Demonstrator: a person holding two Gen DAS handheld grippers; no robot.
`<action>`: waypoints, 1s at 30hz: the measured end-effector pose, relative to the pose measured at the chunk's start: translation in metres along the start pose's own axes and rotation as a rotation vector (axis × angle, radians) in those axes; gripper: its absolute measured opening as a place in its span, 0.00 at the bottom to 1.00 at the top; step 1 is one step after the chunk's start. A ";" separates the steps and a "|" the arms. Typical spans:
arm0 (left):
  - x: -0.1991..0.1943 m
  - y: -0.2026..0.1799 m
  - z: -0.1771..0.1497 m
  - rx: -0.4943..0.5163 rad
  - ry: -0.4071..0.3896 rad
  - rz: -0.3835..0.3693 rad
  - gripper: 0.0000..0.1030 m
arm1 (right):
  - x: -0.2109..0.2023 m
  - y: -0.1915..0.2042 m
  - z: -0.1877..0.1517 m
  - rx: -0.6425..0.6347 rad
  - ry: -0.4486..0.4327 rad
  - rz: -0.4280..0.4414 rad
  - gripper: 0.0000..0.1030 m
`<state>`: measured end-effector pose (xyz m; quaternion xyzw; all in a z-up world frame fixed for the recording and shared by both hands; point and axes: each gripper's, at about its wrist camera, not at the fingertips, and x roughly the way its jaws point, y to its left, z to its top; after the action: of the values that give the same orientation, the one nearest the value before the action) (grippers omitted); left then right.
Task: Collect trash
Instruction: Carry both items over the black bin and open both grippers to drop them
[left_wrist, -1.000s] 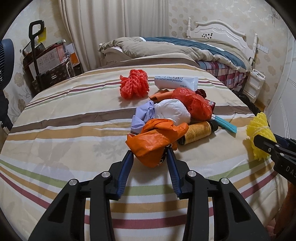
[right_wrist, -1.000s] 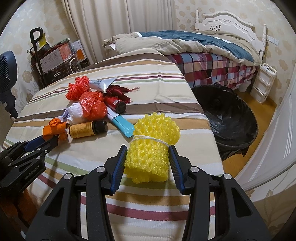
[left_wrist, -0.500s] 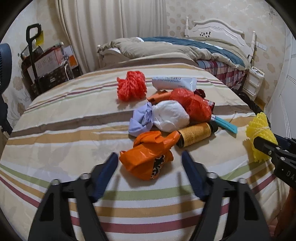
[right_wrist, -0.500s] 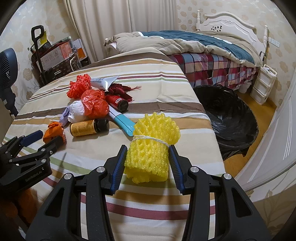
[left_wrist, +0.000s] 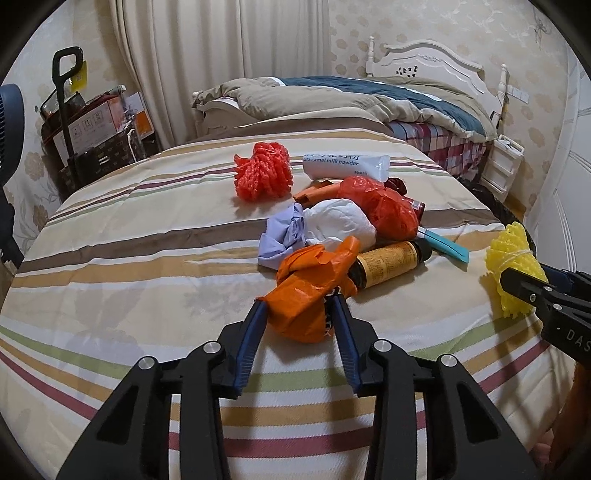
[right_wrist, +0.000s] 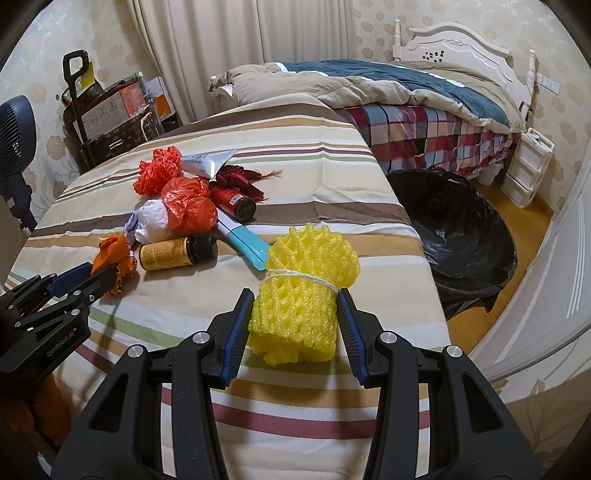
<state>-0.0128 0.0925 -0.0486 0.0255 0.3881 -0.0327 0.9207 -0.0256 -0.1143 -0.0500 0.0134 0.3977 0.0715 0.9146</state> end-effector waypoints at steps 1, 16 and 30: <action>-0.002 0.001 -0.001 -0.004 -0.002 -0.012 0.37 | 0.000 0.000 0.000 0.000 0.000 0.000 0.43; -0.039 -0.015 0.024 -0.005 -0.121 -0.030 0.37 | -0.020 -0.015 0.014 0.009 -0.067 -0.021 0.43; -0.013 -0.083 0.077 0.053 -0.177 -0.122 0.37 | -0.028 -0.076 0.048 0.054 -0.158 -0.134 0.43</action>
<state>0.0264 0.0044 0.0133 0.0233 0.3053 -0.1012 0.9466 -0.0005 -0.1924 -0.0026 0.0172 0.3263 -0.0017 0.9451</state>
